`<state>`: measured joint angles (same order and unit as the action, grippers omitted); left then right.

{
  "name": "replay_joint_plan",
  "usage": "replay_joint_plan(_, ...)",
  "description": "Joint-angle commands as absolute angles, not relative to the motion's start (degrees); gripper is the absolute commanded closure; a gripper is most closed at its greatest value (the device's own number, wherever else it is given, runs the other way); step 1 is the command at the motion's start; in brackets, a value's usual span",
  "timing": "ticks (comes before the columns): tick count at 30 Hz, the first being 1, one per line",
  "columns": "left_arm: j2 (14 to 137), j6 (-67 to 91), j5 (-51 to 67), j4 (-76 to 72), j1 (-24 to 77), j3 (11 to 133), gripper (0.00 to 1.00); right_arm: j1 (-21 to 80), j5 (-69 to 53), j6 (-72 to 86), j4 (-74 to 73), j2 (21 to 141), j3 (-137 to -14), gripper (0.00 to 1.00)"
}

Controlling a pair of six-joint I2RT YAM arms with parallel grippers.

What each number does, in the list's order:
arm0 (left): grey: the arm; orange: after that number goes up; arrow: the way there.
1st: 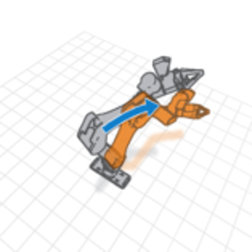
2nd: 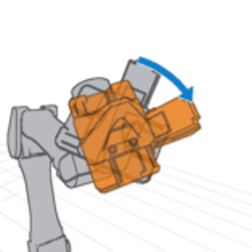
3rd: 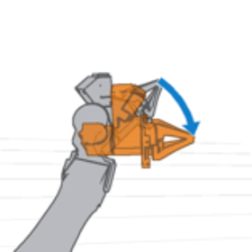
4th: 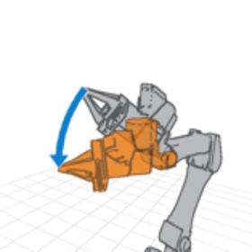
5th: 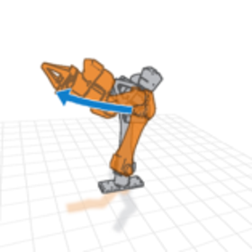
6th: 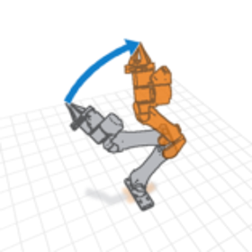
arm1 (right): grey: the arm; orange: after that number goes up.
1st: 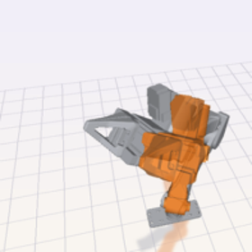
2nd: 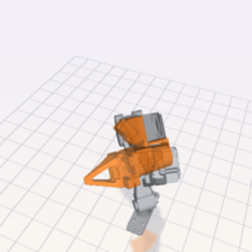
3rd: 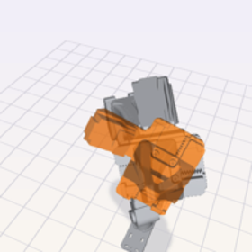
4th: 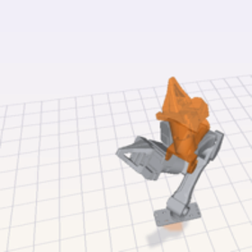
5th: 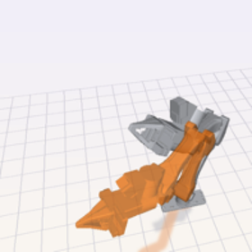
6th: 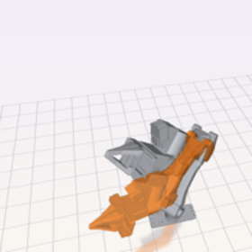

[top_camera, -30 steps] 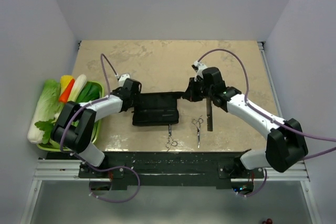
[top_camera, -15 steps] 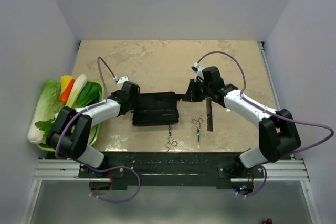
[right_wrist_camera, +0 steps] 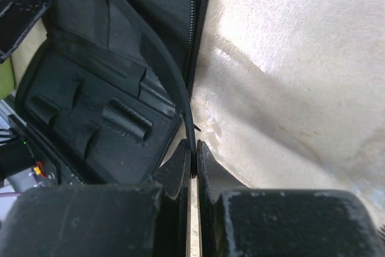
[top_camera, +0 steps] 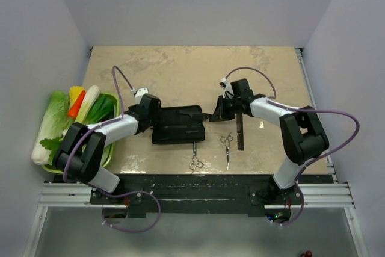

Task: Sort the hair-cutting tools
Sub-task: Place the comb in the hairdressing tool bag.

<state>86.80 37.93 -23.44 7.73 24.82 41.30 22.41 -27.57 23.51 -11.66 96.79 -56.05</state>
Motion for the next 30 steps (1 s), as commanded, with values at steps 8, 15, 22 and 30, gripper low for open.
replay_joint_plan(8,84.64,37.97,-25.84,5.1,25.84,40.17,0.2,22.59,-33.13,22.06,-14.58,105.72,-64.51,1.0)
replay_joint_plan(15,83.85,37.71,-25.84,5.1,26.28,40.17,0.21,22.59,-34.45,21.09,-16.7,111.44,-71.97,1.0)
replay_joint_plan(22,82.97,37.35,-26.54,5.36,26.81,40.17,0.21,23.46,-34.63,18.99,-20.48,116.19,-77.43,1.0)
replay_joint_plan(30,83.06,37.0,-26.54,5.1,26.98,40.25,0.21,25.49,-33.66,16.97,-23.73,120.49,-81.82,1.0)
